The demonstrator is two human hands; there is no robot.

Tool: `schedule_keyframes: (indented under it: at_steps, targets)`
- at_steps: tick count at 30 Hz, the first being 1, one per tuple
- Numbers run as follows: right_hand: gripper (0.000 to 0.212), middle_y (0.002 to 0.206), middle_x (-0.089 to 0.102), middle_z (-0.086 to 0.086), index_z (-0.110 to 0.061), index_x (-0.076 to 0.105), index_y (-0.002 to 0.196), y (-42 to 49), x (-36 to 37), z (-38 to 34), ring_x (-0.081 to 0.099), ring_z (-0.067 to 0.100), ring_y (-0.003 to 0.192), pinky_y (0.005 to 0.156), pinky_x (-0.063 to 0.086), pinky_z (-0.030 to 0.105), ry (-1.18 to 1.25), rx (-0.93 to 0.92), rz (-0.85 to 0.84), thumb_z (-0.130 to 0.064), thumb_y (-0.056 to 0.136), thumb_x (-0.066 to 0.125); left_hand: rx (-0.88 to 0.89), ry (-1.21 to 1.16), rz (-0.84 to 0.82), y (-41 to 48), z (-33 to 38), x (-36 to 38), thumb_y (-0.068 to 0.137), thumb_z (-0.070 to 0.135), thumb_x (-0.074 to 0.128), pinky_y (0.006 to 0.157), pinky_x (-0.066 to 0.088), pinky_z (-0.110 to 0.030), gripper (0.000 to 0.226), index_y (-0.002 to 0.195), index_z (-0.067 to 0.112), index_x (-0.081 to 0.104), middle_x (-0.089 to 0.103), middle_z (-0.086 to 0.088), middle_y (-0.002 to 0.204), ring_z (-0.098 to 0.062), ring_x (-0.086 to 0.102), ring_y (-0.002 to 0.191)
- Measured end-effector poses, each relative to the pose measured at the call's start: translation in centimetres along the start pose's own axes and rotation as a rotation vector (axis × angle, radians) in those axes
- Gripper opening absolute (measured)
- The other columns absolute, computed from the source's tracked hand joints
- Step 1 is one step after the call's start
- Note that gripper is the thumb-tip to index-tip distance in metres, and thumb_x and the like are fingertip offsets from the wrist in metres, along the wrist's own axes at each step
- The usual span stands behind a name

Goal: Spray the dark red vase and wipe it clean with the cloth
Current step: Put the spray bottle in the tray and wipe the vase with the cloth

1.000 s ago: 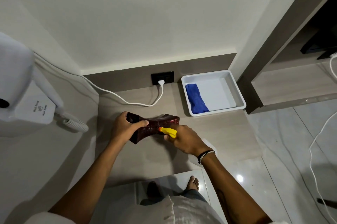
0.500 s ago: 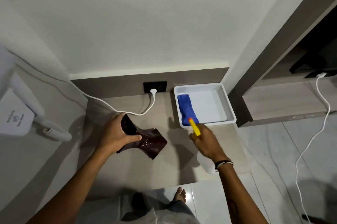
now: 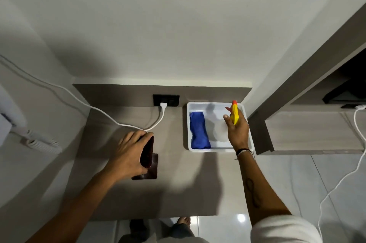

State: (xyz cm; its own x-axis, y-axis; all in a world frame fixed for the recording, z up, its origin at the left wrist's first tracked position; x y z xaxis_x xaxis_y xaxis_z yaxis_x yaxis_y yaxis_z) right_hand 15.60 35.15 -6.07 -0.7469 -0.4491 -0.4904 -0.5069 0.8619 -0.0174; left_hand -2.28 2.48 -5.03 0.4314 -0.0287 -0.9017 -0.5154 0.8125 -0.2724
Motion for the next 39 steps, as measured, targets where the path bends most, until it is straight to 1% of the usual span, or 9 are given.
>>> schedule_keyframes:
  at_steps: [4,8,11,14,18,23,32,36,39]
  targets:
    - [0.058,0.155,0.064,0.009,-0.019,0.039,0.166,1.0,1.0,1.6,0.063,0.032,0.139,0.121,0.05,0.051,0.005,0.052,0.01,-0.023,0.111,0.058,-0.004,-0.018,0.062,-0.2,0.6,0.7,0.055,0.049,0.079,0.116,0.037,-0.042,0.11,0.156,0.019,0.047,0.048,-0.002,0.149,-0.03,0.044,0.137]
    - [0.055,0.146,0.067,0.003,-0.018,0.05,0.158,1.5,0.7,3.4,0.066,0.027,0.125,0.116,0.054,0.056,0.042,0.102,0.059,-0.024,0.106,0.067,0.028,0.019,0.109,-0.9,0.9,1.4,0.05,0.046,0.086,0.114,0.038,-0.046,0.11,0.151,0.018,0.051,0.054,-0.002,0.143,-0.031,0.05,0.131]
    - [0.071,0.155,0.06,0.004,-0.023,0.041,0.16,-0.3,0.4,3.8,0.061,0.03,0.139,0.119,0.052,0.054,-0.002,0.131,0.191,-0.04,0.1,0.074,0.042,0.034,0.11,-1.3,0.9,1.5,0.049,0.045,0.088,0.115,0.04,-0.049,0.111,0.151,0.017,0.053,0.056,-0.004,0.142,-0.03,0.05,0.131]
    - [0.062,0.16,0.052,0.003,-0.023,0.043,0.157,-3.3,1.3,1.9,0.05,0.025,0.15,0.125,0.044,0.042,-0.187,-0.147,0.307,-0.04,0.103,0.07,0.033,0.048,0.104,-1.2,0.9,1.4,0.047,0.046,0.086,0.113,0.043,-0.05,0.11,0.149,0.016,0.055,0.058,-0.005,0.141,-0.032,0.053,0.129]
    - [0.054,0.167,0.047,0.011,-0.015,0.048,0.158,-5.0,8.2,0.5,0.043,0.032,0.156,0.13,0.039,0.044,-0.477,-0.393,-0.111,-0.028,0.107,0.061,0.022,0.048,0.11,-1.3,1.1,1.5,0.047,0.048,0.084,0.115,0.039,-0.049,0.111,0.149,0.017,0.055,0.058,-0.005,0.141,-0.032,0.053,0.13]
    - [0.074,0.181,-0.002,0.019,-0.01,0.01,0.173,-2.5,13.3,2.1,-0.001,0.039,0.17,0.139,0.012,0.045,-0.829,-0.279,-0.529,-0.024,0.112,0.051,0.049,0.041,0.153,-1.1,0.9,1.6,0.048,0.05,0.082,0.115,0.029,-0.042,0.108,0.147,0.017,0.053,0.057,-0.005,0.139,-0.03,0.051,0.128]
    - [0.097,0.178,-0.017,0.026,-0.005,-0.012,0.17,-0.3,16.7,5.5,-0.013,0.045,0.167,0.138,0.005,0.05,-0.976,-0.255,-0.635,-0.022,0.107,0.059,0.096,0.028,0.195,-0.9,0.7,1.9,0.062,0.05,0.074,0.117,0.031,-0.046,0.098,0.151,0.013,0.053,0.057,-0.006,0.144,-0.034,0.052,0.132]
    - [0.106,0.179,-0.009,0.026,-0.003,-0.006,0.17,0.3,16.6,5.6,-0.006,0.044,0.168,0.139,0.007,0.046,-0.881,-0.251,-0.584,-0.017,0.1,0.071,0.095,0.015,0.118,-0.9,0.5,1.6,0.059,0.052,0.076,0.131,0.014,-0.061,0.115,0.161,0.01,0.044,0.05,-0.01,0.154,-0.034,0.039,0.149]
    - [0.069,0.173,0.033,0.022,-0.007,0.034,0.165,0.5,14.8,4.6,0.044,0.039,0.154,0.121,0.042,0.021,-0.575,-0.073,-0.527,-0.02,0.105,0.066,0.07,-0.032,0.098,-1.1,0.1,1.1,0.053,0.043,0.085,0.124,0.024,-0.05,0.116,0.158,0.009,0.047,0.054,-0.012,0.151,-0.036,0.048,0.14]
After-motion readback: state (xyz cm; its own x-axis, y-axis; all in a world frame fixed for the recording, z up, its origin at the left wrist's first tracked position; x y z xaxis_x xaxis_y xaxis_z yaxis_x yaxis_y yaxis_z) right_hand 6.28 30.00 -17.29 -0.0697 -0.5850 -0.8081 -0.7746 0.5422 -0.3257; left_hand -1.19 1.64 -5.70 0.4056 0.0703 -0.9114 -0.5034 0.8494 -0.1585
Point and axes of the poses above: each hand's wrist, its own y-axis towards the middle knuckle, its own x-axis out of the palm, z = x × y, the point moved 7 cm from there along y, towards the middle knuckle
